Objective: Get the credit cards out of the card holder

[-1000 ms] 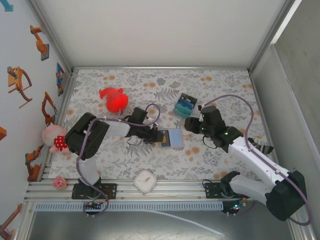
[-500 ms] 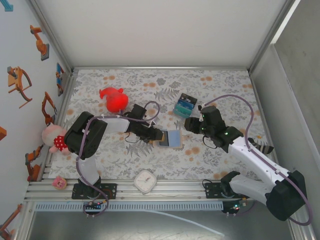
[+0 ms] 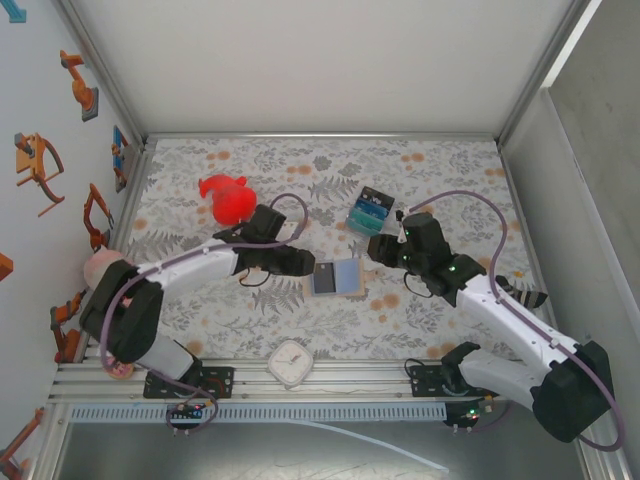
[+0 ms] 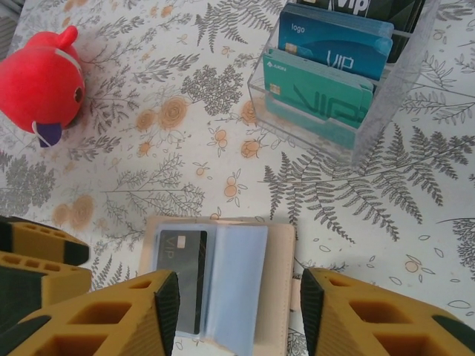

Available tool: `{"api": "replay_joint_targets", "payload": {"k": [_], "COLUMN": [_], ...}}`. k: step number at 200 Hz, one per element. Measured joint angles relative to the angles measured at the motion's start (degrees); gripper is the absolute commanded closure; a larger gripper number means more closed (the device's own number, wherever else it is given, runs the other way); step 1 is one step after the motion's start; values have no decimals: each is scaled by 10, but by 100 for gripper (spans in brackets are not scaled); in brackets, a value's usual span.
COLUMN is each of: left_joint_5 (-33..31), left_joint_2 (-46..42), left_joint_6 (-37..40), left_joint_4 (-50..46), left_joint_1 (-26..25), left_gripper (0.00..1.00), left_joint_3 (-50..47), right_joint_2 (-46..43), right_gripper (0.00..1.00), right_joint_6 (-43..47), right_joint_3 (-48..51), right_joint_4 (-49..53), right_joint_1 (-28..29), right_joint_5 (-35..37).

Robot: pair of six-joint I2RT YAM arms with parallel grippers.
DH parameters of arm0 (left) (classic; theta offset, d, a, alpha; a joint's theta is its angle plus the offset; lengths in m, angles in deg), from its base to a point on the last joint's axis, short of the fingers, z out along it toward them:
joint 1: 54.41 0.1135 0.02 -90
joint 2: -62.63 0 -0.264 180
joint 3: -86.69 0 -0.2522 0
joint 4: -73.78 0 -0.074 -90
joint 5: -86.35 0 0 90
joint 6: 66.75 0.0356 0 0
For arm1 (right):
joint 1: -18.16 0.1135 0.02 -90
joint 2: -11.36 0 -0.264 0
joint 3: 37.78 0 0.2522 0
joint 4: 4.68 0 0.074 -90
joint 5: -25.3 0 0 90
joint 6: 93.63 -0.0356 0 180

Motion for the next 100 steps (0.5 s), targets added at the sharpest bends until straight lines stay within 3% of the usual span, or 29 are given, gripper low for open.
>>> {"api": "replay_joint_targets", "payload": {"k": [20,40,56,100], "left_joint_5": [-87,-142,-181,-287], "left_joint_2": [-54,-96,-121,-126], "left_joint_6": [-3,-9,-17,-4], "left_joint_4": [12,53,99,163], "left_joint_1": [-30,-38,-41,-83], "left_gripper": [32,1,3,3], "left_joint_3": [-23,-65,-107,-153], "right_joint_2": [1,13,36,126], "right_gripper": [58,66,72,73], "right_joint_6": [-7,-15,-25,-46], "right_joint_3": [7,7,7,11], "right_joint_4": [-8,-24,-42,-96], "right_joint_1": [0,0,0,16], "right_joint_5": [-15,-38,-63,-125]}}
